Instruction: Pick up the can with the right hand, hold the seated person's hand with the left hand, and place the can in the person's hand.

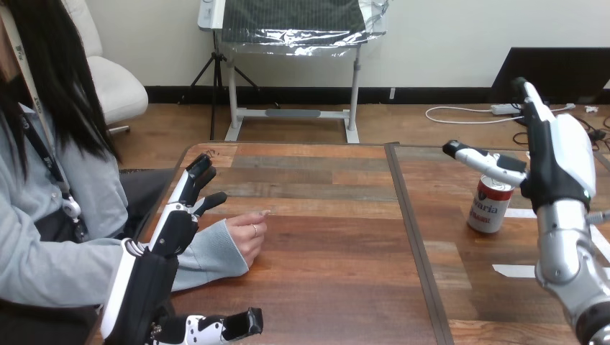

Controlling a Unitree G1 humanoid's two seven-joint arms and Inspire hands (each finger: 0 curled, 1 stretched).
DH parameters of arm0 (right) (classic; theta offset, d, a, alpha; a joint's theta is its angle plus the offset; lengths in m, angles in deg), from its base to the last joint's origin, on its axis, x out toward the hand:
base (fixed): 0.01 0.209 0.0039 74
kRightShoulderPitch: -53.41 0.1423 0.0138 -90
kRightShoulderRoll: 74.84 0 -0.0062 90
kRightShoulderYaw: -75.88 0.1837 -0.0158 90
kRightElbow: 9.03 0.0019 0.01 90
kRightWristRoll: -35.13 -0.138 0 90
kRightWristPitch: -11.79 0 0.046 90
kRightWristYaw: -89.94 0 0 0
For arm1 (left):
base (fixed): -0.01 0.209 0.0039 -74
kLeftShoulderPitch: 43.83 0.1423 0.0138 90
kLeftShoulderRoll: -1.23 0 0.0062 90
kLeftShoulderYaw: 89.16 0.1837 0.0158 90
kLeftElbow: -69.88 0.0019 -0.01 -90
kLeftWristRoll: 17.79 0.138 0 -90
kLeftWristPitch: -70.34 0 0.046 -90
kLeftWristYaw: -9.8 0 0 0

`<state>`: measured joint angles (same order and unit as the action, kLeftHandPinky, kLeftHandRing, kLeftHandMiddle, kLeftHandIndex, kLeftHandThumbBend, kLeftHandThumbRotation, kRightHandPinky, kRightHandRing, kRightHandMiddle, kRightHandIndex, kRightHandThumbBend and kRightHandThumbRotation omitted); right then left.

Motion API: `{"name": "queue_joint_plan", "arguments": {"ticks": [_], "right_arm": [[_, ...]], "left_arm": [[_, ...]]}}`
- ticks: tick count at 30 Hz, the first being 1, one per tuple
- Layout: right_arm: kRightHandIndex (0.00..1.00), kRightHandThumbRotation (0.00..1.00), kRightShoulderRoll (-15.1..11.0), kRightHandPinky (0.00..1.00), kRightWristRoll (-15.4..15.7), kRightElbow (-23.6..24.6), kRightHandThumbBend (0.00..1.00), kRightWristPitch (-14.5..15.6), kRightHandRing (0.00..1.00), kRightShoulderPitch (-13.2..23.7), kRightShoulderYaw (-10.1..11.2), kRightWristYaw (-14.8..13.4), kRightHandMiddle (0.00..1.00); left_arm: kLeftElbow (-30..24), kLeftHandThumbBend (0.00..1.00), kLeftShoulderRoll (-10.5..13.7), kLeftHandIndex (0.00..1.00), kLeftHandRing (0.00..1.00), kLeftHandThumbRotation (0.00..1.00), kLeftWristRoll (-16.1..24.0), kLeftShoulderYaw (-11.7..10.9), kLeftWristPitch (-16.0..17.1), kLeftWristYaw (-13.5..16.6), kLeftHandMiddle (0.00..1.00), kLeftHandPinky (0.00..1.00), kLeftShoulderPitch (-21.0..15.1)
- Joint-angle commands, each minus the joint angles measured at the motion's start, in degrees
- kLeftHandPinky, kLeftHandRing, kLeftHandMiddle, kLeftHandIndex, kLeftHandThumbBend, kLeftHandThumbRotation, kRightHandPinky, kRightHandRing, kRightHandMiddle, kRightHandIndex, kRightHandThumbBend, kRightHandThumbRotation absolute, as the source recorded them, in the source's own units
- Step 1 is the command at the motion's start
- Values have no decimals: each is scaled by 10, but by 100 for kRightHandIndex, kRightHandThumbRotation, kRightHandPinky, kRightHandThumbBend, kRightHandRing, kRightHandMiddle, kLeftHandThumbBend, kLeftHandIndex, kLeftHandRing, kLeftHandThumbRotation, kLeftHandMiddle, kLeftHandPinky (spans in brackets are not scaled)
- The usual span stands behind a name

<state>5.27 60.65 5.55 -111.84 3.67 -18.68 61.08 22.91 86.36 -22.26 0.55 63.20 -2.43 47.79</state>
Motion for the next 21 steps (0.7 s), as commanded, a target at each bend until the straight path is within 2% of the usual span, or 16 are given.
{"name": "queue_joint_plan", "arguments": {"ticks": [1, 7, 21], "right_arm": [[93, 53, -19, 82, 7, 12, 100, 4, 92, 57, -13, 9, 92], [91, 55, -19, 81, 14, 8, 100, 21, 91, 66, -24, 14, 90], [88, 51, -20, 78, 24, 1, 100, 49, 88, 83, -41, 27, 88]], "left_arm": [[5, 100, -4, 95, 97, 54, -12, 9, 15, 2, 98, 89, -35], [6, 100, -8, 95, 97, 55, 0, -1, 18, 4, 98, 93, -34], [-3, 100, -9, 95, 97, 55, -5, 6, 12, 3, 97, 93, -24]]}}
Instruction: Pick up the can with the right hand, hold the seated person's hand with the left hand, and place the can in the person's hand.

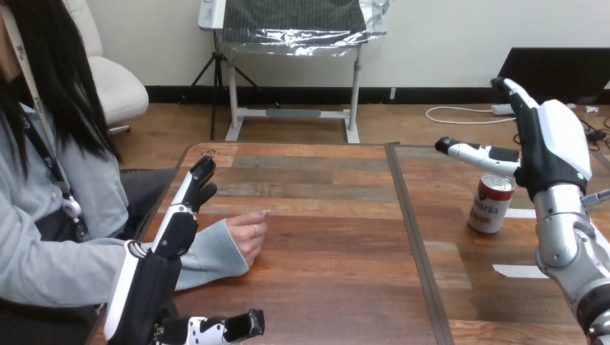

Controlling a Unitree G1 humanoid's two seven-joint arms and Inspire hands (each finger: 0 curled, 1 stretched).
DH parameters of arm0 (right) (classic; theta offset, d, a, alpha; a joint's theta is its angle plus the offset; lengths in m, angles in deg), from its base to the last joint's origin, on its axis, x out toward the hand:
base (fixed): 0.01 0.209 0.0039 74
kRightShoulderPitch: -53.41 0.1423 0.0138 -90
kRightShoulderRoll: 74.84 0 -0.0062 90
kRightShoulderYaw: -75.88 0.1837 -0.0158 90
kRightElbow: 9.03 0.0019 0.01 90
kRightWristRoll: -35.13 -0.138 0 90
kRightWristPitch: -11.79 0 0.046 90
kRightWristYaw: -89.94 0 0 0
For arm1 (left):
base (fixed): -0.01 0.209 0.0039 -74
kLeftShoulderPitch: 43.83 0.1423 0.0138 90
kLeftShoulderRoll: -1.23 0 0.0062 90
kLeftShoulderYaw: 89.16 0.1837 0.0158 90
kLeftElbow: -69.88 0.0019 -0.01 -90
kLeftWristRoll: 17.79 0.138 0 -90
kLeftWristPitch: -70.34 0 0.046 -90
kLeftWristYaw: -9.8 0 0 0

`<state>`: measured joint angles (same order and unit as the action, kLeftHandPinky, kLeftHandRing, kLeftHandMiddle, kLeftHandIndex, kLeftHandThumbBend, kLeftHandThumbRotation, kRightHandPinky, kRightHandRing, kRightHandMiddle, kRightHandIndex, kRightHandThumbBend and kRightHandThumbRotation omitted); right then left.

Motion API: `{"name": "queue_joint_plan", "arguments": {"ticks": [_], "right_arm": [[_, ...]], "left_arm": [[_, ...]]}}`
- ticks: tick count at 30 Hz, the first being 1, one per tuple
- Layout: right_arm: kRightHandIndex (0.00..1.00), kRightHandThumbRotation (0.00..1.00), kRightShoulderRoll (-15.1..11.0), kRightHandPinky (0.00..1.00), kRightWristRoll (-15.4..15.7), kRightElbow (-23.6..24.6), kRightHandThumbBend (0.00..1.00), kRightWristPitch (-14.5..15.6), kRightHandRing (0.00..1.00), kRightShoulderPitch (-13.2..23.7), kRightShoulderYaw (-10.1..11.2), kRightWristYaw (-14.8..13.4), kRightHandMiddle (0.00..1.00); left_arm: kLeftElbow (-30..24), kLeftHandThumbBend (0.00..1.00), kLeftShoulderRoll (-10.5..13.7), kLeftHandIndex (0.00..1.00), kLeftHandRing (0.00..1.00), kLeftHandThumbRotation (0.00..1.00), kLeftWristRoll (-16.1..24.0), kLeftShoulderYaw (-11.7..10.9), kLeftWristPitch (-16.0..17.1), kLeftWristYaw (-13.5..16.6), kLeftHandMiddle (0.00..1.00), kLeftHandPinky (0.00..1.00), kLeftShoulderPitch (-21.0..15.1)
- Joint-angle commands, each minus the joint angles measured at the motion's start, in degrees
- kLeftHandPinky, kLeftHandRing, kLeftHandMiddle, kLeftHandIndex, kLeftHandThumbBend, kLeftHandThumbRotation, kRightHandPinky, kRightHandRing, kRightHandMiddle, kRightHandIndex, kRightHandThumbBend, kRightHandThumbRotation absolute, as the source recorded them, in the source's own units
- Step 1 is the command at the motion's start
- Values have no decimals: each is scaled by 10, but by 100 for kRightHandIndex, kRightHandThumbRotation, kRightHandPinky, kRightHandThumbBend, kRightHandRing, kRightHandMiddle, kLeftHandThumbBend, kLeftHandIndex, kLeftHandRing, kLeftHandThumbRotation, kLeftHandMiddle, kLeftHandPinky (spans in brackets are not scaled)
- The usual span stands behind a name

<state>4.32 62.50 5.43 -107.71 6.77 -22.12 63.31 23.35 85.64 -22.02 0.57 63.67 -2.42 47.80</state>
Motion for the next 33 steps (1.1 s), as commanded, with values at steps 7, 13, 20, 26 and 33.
{"name": "queue_joint_plan", "arguments": {"ticks": [7, 13, 20, 26, 33], "right_arm": [[87, 51, -11, 78, 6, -2, 100, 27, 88, 59, -13, 18, 88], [88, 53, -13, 79, 12, -6, 100, 51, 88, 66, -20, 34, 88], [88, 52, -14, 80, 12, -11, 100, 71, 88, 70, -22, 53, 87], [88, 53, -15, 81, 18, -14, 100, 92, 89, 73, -31, 65, 88], [88, 52, -17, 81, 33, -23, 100, 136, 89, 74, -45, 89, 87]], "left_arm": [[-10, 100, 0, 94, 97, 54, -16, 14, 8, 1, 97, 92, -24], [-14, 100, 0, 95, 98, 54, -15, 14, 6, 2, 97, 93, -20], [-11, 100, -4, 94, 97, 54, -2, 2, 16, 6, 97, 91, -19], [-11, 100, -4, 94, 96, 55, 0, 1, 19, 8, 97, 89, -17], [-20, 100, -3, 94, 96, 56, 0, 1, 20, 11, 97, 88, -12]]}}
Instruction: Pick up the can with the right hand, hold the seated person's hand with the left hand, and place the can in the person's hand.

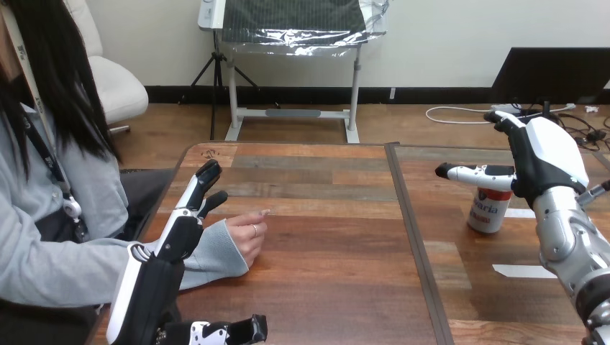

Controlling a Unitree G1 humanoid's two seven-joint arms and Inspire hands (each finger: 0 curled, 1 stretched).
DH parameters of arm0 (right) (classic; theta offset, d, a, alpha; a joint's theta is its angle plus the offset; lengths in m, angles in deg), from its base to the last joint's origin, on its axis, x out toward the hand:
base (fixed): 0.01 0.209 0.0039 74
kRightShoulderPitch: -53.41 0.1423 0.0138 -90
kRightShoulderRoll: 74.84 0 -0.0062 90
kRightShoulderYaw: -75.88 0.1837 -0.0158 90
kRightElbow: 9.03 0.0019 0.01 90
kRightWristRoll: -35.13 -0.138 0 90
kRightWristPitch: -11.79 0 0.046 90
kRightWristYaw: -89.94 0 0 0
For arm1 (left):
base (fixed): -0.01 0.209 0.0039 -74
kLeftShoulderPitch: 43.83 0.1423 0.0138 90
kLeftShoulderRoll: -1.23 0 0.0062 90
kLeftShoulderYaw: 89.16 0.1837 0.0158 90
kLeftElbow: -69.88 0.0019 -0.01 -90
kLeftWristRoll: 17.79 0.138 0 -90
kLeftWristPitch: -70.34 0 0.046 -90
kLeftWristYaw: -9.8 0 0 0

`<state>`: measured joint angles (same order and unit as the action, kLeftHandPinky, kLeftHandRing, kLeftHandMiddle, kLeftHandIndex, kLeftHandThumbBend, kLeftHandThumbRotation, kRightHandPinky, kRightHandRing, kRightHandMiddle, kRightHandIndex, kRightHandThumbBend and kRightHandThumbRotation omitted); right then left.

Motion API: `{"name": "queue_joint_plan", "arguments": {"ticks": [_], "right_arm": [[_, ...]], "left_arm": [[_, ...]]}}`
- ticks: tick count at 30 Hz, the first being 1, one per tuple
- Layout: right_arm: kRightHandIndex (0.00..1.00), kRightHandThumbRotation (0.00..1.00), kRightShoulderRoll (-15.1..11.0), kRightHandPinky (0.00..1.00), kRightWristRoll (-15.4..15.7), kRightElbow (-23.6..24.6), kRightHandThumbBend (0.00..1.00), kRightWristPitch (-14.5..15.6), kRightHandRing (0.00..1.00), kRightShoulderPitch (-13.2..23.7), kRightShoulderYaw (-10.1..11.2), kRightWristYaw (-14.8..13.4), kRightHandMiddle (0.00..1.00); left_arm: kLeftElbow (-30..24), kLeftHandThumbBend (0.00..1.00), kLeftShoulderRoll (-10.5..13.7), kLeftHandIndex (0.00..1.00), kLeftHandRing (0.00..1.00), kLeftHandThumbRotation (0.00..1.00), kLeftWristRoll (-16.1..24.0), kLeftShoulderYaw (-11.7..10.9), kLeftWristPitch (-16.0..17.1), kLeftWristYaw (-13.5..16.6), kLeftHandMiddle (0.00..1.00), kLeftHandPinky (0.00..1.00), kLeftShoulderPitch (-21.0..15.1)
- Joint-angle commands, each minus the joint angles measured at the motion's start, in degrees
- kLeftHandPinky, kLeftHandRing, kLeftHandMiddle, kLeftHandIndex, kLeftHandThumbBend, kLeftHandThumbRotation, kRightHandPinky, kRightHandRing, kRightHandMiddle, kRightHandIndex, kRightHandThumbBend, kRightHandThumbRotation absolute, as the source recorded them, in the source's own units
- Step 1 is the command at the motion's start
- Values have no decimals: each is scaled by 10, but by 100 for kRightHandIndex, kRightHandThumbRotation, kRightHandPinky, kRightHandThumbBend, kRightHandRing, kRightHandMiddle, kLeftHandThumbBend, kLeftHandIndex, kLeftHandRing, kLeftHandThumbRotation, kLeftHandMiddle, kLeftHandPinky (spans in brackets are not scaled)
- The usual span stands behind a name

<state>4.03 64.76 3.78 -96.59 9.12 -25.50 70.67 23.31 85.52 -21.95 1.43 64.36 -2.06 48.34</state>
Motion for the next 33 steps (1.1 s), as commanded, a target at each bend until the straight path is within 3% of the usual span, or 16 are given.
{"name": "queue_joint_plan", "arguments": {"ticks": [1, 24, 33], "right_arm": [[88, 52, -14, 81, 11, -7, 100, 27, 89, 50, -12, 18, 87], [88, 55, -11, 78, 26, -12, 100, 64, 88, 37, -24, 45, 87], [88, 53, -8, 77, 27, -14, 100, 70, 87, 27, -26, 47, 86]], "left_arm": [[-21, 100, -1, 94, 97, 56, -3, -6, 13, 8, 98, 87, -16], [-18, 100, 4, 94, 97, 56, 2, -6, 30, 10, 99, 90, -13], [-38, 100, 6, 94, 98, 56, -7, 5, 11, 11, 99, 92, 4]]}}
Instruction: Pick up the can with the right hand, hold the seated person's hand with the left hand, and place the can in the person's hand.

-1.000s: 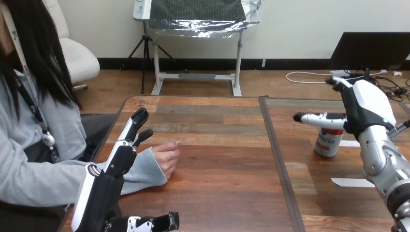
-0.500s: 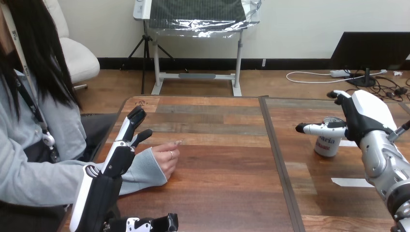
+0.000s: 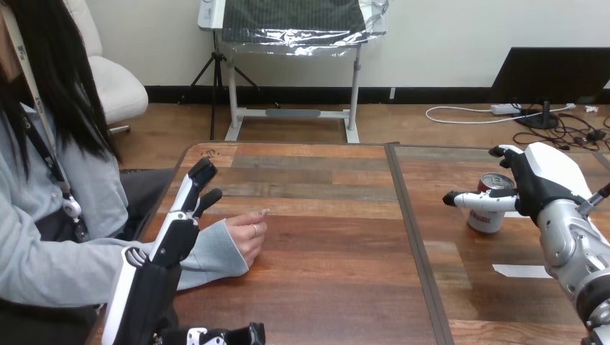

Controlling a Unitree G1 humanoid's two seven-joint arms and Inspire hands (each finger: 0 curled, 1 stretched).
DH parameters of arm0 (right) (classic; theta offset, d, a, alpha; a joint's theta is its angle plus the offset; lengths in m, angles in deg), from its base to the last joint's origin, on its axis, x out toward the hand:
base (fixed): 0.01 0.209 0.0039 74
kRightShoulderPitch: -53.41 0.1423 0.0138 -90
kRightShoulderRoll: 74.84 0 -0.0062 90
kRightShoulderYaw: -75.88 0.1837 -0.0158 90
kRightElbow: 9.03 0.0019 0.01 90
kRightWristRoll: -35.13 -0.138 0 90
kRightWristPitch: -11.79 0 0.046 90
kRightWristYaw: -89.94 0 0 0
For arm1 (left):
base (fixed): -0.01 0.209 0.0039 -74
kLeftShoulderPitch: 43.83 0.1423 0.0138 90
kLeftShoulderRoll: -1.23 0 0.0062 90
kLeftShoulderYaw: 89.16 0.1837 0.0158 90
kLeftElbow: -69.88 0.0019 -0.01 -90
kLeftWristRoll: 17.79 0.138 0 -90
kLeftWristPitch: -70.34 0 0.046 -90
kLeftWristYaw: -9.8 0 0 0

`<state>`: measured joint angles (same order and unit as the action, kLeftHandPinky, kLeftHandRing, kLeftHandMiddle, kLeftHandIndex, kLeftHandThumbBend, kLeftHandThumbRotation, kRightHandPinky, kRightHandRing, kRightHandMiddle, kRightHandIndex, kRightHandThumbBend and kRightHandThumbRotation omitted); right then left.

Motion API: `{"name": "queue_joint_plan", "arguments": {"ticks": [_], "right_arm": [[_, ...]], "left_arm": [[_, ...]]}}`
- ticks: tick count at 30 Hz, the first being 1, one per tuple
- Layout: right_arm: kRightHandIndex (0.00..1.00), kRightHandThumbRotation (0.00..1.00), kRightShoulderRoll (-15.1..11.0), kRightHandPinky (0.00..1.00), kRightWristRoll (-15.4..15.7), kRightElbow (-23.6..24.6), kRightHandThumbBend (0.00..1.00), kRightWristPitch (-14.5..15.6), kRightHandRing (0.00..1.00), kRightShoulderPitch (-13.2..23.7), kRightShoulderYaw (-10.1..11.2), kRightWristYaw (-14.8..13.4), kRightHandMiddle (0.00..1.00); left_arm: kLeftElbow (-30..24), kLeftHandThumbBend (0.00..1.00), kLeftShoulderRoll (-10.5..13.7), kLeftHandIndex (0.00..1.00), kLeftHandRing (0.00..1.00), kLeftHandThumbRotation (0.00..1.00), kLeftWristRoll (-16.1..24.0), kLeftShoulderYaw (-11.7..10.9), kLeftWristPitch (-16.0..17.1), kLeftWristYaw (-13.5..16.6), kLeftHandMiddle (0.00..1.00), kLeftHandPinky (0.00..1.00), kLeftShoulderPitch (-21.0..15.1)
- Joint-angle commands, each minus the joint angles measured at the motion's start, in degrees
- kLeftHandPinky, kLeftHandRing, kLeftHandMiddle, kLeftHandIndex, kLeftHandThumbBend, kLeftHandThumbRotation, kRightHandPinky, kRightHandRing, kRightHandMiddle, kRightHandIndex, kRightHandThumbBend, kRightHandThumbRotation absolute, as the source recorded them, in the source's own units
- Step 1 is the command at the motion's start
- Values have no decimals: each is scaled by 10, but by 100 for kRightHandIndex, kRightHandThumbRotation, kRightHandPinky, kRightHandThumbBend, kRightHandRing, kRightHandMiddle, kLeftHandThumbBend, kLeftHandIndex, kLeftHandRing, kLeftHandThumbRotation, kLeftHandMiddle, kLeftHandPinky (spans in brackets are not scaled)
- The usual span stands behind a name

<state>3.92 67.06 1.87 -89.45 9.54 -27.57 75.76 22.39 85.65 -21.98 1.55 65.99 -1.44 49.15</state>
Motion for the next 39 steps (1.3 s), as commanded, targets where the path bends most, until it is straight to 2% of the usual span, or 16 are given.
{"name": "queue_joint_plan", "arguments": {"ticks": [1, 6, 14, 19, 22, 26, 39], "right_arm": [[87, 52, -7, 77, 6, 5, 100, -2, 87, 21, -7, -5, 86], [86, 55, -5, 75, 8, 5, 100, 2, 86, 15, -10, -6, 85], [86, 51, 0, 74, 0, 4, 100, 8, 85, 11, -4, 2, 85], [86, 49, 3, 74, 0, 5, 100, 8, 85, 9, -6, -2, 83], [85, 48, 4, 73, 0, 5, 100, 7, 84, 7, -6, -3, 83], [85, 48, 5, 72, 0, 5, 100, 7, 83, 5, -6, -2, 82], [83, 45, 6, 64, -7, 6, 100, 3, 76, 2, -3, 3, 80]], "left_arm": [[-31, 100, 5, 94, 98, 56, -9, 5, -5, 5, 99, 92, -3], [-43, 100, 8, 93, 98, 56, -13, 10, -8, 5, 98, 92, 4], [-53, 100, 15, 93, 99, 56, -23, 18, -11, 2, 99, 93, 9], [-52, 100, 13, 93, 99, 55, -19, 12, -9, 3, 98, 92, 11], [-58, 100, 15, 93, 99, 55, -25, 18, -14, 2, 98, 92, 13], [-58, 100, 10, 92, 99, 56, -15, 7, -11, 3, 98, 91, 13], [-63, 100, 8, 92, 99, 56, -15, 9, -15, 2, 98, 88, 16]]}}
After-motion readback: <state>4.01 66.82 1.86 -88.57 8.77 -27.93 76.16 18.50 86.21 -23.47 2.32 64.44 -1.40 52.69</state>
